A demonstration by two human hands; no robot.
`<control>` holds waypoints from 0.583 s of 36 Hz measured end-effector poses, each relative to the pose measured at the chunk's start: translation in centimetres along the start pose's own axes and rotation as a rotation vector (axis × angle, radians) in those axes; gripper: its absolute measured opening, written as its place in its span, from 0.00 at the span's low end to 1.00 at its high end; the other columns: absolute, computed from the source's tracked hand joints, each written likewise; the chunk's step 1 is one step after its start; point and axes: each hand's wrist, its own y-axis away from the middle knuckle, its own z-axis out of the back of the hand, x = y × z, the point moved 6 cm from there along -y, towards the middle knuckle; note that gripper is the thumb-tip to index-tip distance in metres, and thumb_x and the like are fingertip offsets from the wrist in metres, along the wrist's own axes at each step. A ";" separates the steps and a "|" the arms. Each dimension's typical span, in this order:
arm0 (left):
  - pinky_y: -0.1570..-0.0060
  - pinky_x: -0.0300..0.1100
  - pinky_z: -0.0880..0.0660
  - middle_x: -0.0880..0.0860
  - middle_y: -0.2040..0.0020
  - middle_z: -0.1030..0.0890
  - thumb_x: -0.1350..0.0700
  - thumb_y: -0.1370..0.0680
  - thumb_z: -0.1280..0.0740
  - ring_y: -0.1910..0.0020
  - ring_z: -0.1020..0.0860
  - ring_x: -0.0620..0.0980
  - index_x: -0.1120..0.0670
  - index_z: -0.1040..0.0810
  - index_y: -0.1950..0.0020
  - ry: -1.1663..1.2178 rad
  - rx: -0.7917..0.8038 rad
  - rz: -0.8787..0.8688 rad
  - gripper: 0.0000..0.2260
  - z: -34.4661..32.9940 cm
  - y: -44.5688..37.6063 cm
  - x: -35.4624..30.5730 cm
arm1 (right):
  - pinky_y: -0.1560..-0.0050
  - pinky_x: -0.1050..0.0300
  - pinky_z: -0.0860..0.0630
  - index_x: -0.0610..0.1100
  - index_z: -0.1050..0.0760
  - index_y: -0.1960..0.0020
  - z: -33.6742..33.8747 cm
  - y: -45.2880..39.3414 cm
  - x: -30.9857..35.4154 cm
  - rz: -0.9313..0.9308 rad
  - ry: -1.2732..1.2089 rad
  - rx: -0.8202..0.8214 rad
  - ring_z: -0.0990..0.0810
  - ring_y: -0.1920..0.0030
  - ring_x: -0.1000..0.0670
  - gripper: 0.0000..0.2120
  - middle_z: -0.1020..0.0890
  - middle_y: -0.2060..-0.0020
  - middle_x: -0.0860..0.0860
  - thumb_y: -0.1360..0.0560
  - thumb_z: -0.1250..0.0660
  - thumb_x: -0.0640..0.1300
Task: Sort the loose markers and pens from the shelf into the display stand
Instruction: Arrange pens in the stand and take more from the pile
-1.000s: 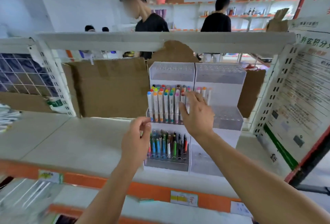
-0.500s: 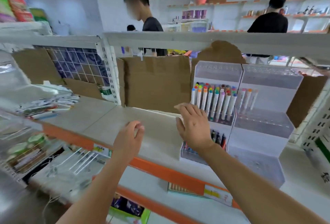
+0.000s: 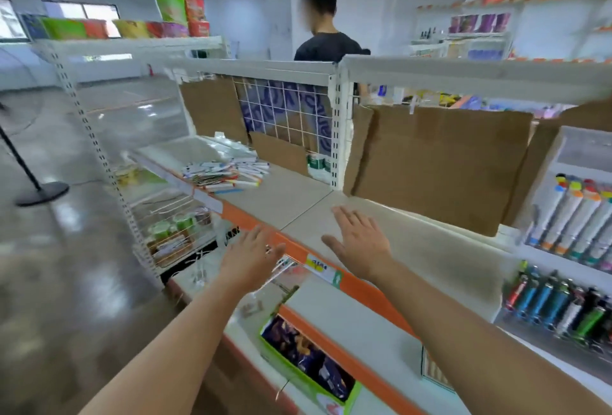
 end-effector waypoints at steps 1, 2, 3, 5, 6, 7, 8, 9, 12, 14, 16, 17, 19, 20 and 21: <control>0.27 0.51 0.46 0.52 0.22 0.45 0.37 0.20 0.53 0.23 0.48 0.52 0.50 0.46 0.23 -0.011 0.013 0.011 0.29 0.1 -0.1 1.2 | 0.26 0.50 0.55 0.49 0.56 0.22 -0.4 -0.9 0.9 0.010 -0.005 0.008 0.52 0.23 0.48 0.31 0.51 0.22 0.50 0.19 0.53 0.61; 0.26 0.51 0.46 0.52 0.22 0.46 0.37 0.20 0.53 0.23 0.48 0.52 0.51 0.47 0.22 -0.021 0.025 0.023 0.30 0.2 -0.1 2.2 | 0.26 0.50 0.55 0.49 0.56 0.22 -0.8 -1.7 1.8 0.020 -0.009 0.014 0.52 0.23 0.48 0.31 0.51 0.22 0.50 0.20 0.53 0.61; 0.26 0.51 0.47 0.52 0.22 0.47 0.37 0.20 0.54 0.23 0.49 0.52 0.51 0.48 0.22 -0.031 0.035 0.035 0.30 0.4 -0.1 3.2 | 0.26 0.49 0.55 0.49 0.56 0.22 -1.3 -2.5 2.6 0.031 -0.010 0.019 0.52 0.23 0.48 0.31 0.51 0.22 0.50 0.20 0.53 0.61; 0.26 0.51 0.48 0.52 0.22 0.48 0.36 0.21 0.54 0.23 0.49 0.53 0.51 0.49 0.22 -0.046 0.046 0.064 0.31 0.8 -0.2 4.9 | 0.26 0.49 0.55 0.50 0.56 0.22 -2.0 -4.0 4.3 0.055 0.003 0.031 0.51 0.23 0.47 0.31 0.51 0.23 0.50 0.20 0.54 0.62; 0.26 0.51 0.49 0.52 0.22 0.48 0.36 0.21 0.54 0.23 0.49 0.53 0.51 0.49 0.22 -0.053 0.047 0.077 0.31 1.0 -0.2 5.7 | 0.26 0.49 0.55 0.50 0.56 0.22 -2.4 -4.7 5.1 0.066 0.009 0.042 0.51 0.24 0.47 0.31 0.50 0.23 0.50 0.20 0.54 0.62; 0.26 0.51 0.48 0.52 0.22 0.48 0.36 0.21 0.54 0.23 0.49 0.54 0.51 0.49 0.22 -0.061 0.049 0.088 0.31 1.2 -0.4 6.5 | 0.26 0.49 0.55 0.50 0.56 0.22 -2.8 -5.4 5.9 0.075 0.011 0.056 0.51 0.23 0.47 0.31 0.51 0.23 0.50 0.20 0.54 0.62; 0.26 0.51 0.49 0.52 0.22 0.48 0.36 0.21 0.54 0.23 0.50 0.54 0.51 0.49 0.22 -0.068 0.054 0.094 0.31 1.3 -0.6 7.2 | 0.26 0.49 0.55 0.50 0.57 0.22 -3.3 -6.1 6.7 0.083 0.011 0.073 0.52 0.23 0.47 0.31 0.52 0.22 0.50 0.20 0.54 0.62; 0.26 0.50 0.49 0.52 0.21 0.49 0.36 0.21 0.55 0.23 0.50 0.53 0.51 0.49 0.22 -0.070 0.062 0.099 0.31 1.4 -0.8 7.9 | 0.26 0.49 0.55 0.50 0.57 0.22 -3.7 -6.8 7.4 0.091 0.011 0.087 0.52 0.23 0.48 0.31 0.52 0.22 0.50 0.20 0.55 0.62; 0.27 0.49 0.51 0.52 0.21 0.50 0.36 0.21 0.55 0.23 0.51 0.52 0.52 0.50 0.22 -0.062 0.080 0.124 0.31 1.7 -1.5 10.0 | 0.26 0.49 0.56 0.49 0.57 0.22 -4.9 -9.1 9.4 0.119 0.007 0.112 0.53 0.23 0.47 0.31 0.53 0.22 0.50 0.20 0.56 0.62; 0.27 0.50 0.51 0.53 0.21 0.49 0.36 0.21 0.54 0.23 0.51 0.53 0.52 0.50 0.22 -0.059 0.089 0.149 0.32 1.8 -2.2 11.6 | 0.26 0.49 0.56 0.49 0.57 0.22 -5.7 -10.8 10.7 0.135 -0.001 0.128 0.53 0.23 0.47 0.31 0.53 0.22 0.50 0.19 0.56 0.62; 0.26 0.52 0.52 0.52 0.21 0.51 0.36 0.21 0.55 0.23 0.53 0.53 0.51 0.50 0.22 -0.047 0.110 0.178 0.32 1.9 -3.1 13.2 | 0.26 0.49 0.55 0.49 0.57 0.22 -6.4 -12.6 11.9 0.150 -0.001 0.144 0.53 0.23 0.47 0.31 0.53 0.22 0.50 0.19 0.56 0.62; 0.26 0.53 0.53 0.52 0.21 0.52 0.35 0.21 0.55 0.23 0.53 0.53 0.51 0.51 0.22 -0.045 0.119 0.189 0.32 1.9 -3.6 13.9 | 0.26 0.49 0.55 0.49 0.58 0.22 -6.7 -13.5 12.4 0.158 0.000 0.149 0.53 0.23 0.47 0.31 0.53 0.22 0.50 0.19 0.56 0.62; 0.25 0.53 0.53 0.52 0.21 0.53 0.36 0.21 0.55 0.23 0.54 0.53 0.51 0.51 0.22 -0.047 0.125 0.205 0.31 2.0 -4.9 15.4 | 0.26 0.49 0.55 0.49 0.58 0.22 -7.1 -15.5 13.4 0.177 0.002 0.146 0.52 0.24 0.47 0.31 0.52 0.23 0.51 0.19 0.56 0.61; 0.25 0.53 0.53 0.52 0.21 0.53 0.36 0.21 0.55 0.23 0.54 0.53 0.51 0.51 0.22 -0.049 0.122 0.211 0.31 2.0 -5.6 16.2 | 0.27 0.49 0.54 0.49 0.58 0.22 -7.3 -16.6 13.9 0.184 0.003 0.141 0.52 0.24 0.47 0.30 0.52 0.23 0.51 0.19 0.55 0.61; 0.25 0.54 0.53 0.52 0.21 0.52 0.36 0.21 0.55 0.23 0.54 0.53 0.50 0.51 0.22 -0.048 0.117 0.215 0.31 2.1 -6.4 16.9 | 0.27 0.49 0.54 0.49 0.57 0.22 -7.4 -17.8 14.3 0.189 0.005 0.136 0.51 0.24 0.47 0.30 0.52 0.23 0.50 0.19 0.55 0.61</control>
